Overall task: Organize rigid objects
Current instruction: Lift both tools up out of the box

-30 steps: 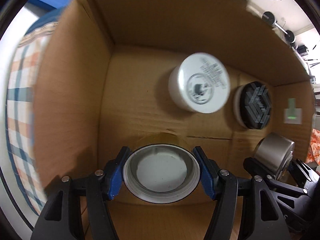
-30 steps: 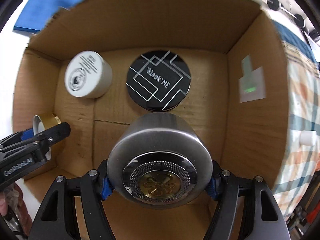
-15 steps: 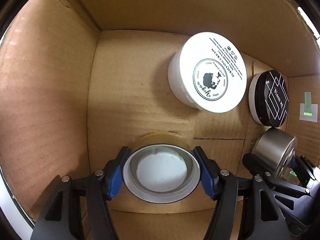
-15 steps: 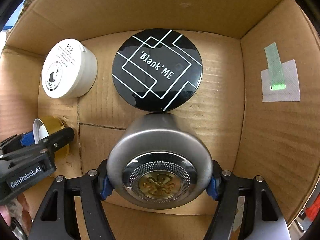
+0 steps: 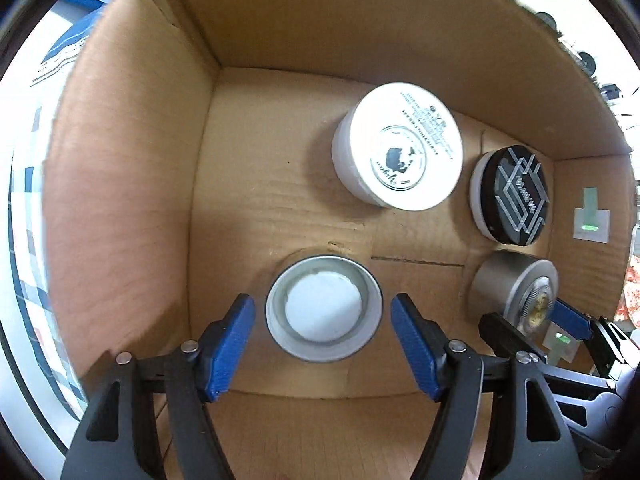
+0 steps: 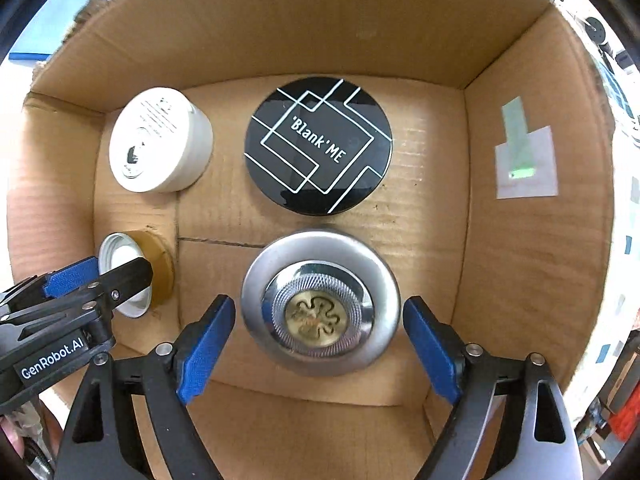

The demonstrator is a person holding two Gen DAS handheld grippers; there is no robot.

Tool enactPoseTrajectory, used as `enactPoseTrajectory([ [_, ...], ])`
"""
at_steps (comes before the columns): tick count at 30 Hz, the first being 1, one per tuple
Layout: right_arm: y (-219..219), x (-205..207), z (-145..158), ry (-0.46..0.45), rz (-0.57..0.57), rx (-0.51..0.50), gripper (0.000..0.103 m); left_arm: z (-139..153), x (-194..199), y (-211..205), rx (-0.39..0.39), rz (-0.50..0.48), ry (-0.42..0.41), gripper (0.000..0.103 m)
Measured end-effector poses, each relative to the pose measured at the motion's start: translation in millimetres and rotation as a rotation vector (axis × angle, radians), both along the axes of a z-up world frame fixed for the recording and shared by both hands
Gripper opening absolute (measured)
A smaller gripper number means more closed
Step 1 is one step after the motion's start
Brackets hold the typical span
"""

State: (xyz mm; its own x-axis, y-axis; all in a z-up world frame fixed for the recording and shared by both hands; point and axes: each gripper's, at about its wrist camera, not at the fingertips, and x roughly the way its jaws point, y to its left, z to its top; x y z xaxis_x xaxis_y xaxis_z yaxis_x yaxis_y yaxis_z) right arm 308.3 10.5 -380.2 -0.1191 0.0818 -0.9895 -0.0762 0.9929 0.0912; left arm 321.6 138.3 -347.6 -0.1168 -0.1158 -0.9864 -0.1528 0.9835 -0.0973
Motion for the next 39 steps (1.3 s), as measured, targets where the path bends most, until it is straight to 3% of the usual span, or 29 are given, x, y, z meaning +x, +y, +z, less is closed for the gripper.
enactPoseTrajectory([
  [3, -1.7, -2.8, 10.1, -0.006, -0.001, 0.007, 0.091, 13.8, -6.2, 0.9, 0.012, 0.005, -0.024, 0.075],
  [5, -2.0, -6.5, 17.1, -0.011, 0.009, 0.009, 0.095, 22.3, -9.9, -1.4, 0.007, 0.006, -0.042, 0.088],
  [8, -7.1, -13.9, 24.8, -0.015, 0.005, 0.025, 0.100, 37.3, -16.3, -1.8, 0.000, 0.012, -0.073, 0.096],
  [9, -7.9, -17.1, 28.0, -0.010, 0.003, 0.029, 0.100, 42.5, -17.2, -2.5, 0.001, 0.014, -0.084, 0.103],
  [29, -29.9, -70.9, 127.4, -0.173, 0.031, 0.065, 0.103, 147.2, -63.3, -18.7, 0.077, -0.038, -0.303, 0.103],
  [39, -51.0, -95.0, 169.1, -0.223, 0.039, 0.127, 0.103, 177.6, -85.5, -42.8, 0.074, -0.035, -0.374, 0.103],
])
